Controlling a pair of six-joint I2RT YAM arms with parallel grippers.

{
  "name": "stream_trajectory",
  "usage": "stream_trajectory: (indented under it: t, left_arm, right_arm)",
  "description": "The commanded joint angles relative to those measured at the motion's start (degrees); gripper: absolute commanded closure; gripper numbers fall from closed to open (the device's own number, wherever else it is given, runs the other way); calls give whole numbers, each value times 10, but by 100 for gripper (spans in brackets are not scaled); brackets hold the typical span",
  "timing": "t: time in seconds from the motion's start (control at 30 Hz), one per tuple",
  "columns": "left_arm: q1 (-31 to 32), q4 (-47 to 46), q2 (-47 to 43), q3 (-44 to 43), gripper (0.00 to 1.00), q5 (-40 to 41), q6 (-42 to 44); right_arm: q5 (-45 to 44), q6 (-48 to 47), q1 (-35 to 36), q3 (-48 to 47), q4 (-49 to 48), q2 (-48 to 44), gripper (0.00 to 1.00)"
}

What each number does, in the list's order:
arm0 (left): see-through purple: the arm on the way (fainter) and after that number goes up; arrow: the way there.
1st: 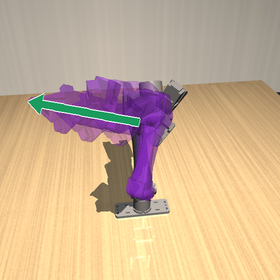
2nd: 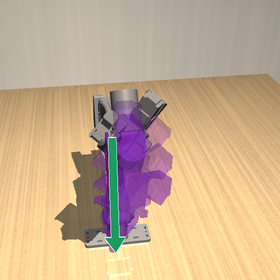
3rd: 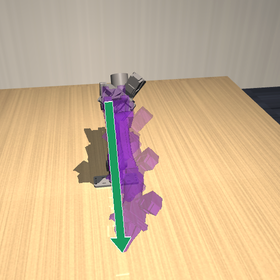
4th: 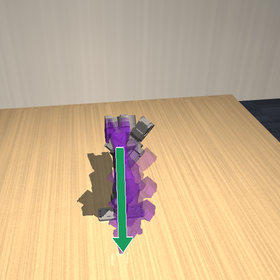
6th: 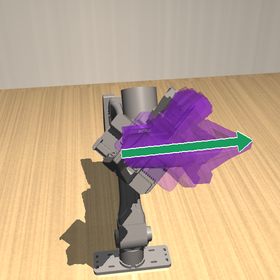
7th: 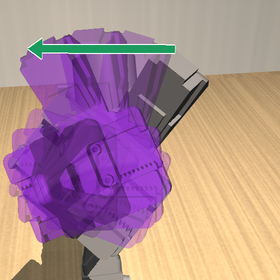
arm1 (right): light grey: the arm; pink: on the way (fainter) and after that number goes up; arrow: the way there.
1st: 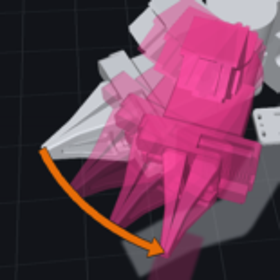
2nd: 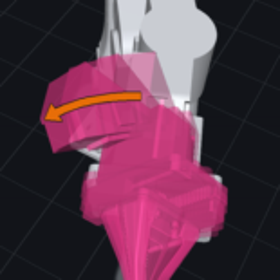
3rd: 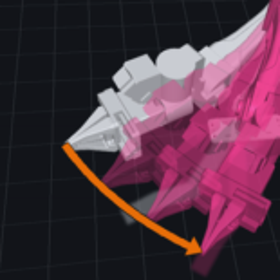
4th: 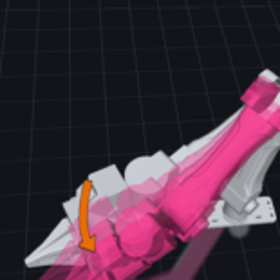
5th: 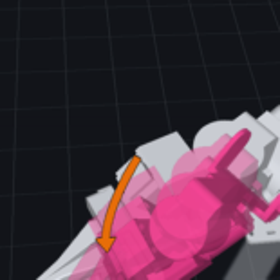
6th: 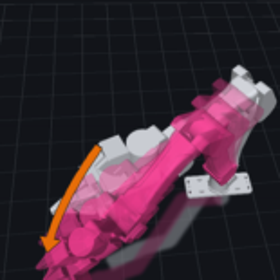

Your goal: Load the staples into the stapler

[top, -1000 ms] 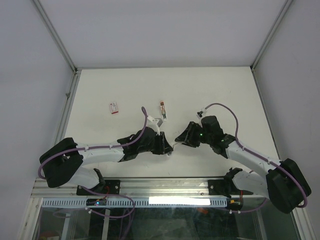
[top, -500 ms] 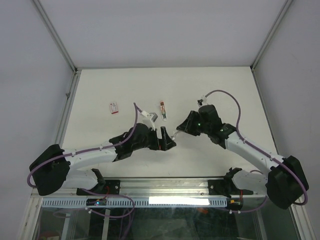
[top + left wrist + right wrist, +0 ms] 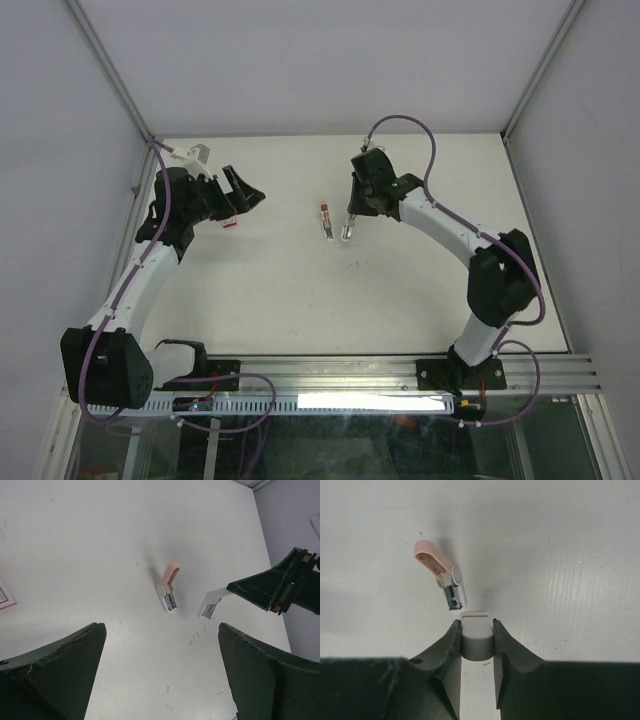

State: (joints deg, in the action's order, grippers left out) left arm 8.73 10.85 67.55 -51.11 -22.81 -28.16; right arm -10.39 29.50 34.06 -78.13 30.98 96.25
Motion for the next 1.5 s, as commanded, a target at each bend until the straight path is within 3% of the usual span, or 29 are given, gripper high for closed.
stream_trajectory:
  t: [0.0,0.2,0.6,0.8,0.97,1.23,1.47]
  left_arm:
    - [-40,56,4,-38,1,-62,78]
    - [-40,92,-14,-36,1,10,116]
    - [-40,102,-19,-34,1,35,126]
    - [-41,102,-22,-32,1,42,127]
    - [-41,103,-28,-30,1,52,129]
    - [-41,90,-45,-16,1,112,113]
    - [-42,89,26,-26,1,164,24]
  right_arm:
    - [-37,-52,-14,-97,80,63,100]
    - [-45,-105,-47,-216,170,158,100]
    - [-20,-158,-96,-354,276,292,100]
    - [-21,-154,-98,-355,264,293,63]
    - [-25,-152,-99,-354,257,286,43]
    - [-29,-151,-100,-327,228,223,31]
    - [29,-136,-102,-134,87,51,30]
